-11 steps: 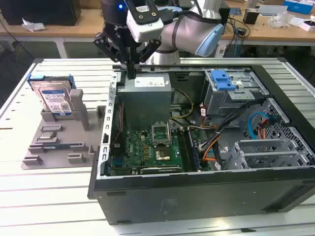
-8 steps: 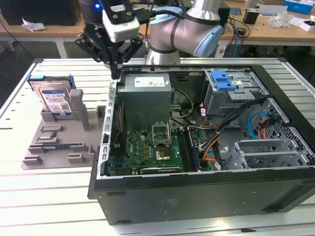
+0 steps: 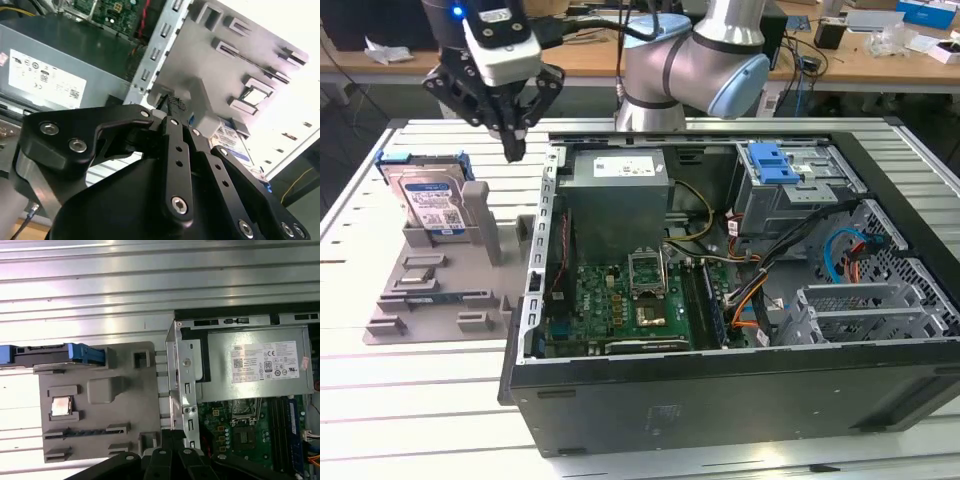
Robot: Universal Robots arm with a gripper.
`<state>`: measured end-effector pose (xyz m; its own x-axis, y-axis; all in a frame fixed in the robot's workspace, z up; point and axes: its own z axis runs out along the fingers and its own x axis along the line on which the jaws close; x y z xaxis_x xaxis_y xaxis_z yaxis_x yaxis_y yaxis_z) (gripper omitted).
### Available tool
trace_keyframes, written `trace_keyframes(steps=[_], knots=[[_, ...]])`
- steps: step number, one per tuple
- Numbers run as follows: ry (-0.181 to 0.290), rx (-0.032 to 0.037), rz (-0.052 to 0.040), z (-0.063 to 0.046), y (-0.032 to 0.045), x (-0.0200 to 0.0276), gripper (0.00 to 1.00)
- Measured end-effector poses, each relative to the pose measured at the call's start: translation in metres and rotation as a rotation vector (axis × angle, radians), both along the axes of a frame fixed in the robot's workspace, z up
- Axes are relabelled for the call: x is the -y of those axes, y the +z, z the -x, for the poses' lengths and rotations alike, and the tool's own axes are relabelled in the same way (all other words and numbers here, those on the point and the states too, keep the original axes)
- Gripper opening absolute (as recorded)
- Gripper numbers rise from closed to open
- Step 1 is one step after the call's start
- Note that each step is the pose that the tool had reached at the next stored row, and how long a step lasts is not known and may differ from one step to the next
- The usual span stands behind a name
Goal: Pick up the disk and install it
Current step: 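Reach for the disk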
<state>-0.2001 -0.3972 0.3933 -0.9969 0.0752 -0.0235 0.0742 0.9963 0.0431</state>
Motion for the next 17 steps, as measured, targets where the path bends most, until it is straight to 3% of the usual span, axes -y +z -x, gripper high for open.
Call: trace_keyframes(steps=[8, 17], knots=[[0.0, 0.0, 0.0, 0.05, 0.0, -0.0008, 0.11], [0.0, 0.0001, 0.0, 0.076, 0.0, -0.0013, 0.11]])
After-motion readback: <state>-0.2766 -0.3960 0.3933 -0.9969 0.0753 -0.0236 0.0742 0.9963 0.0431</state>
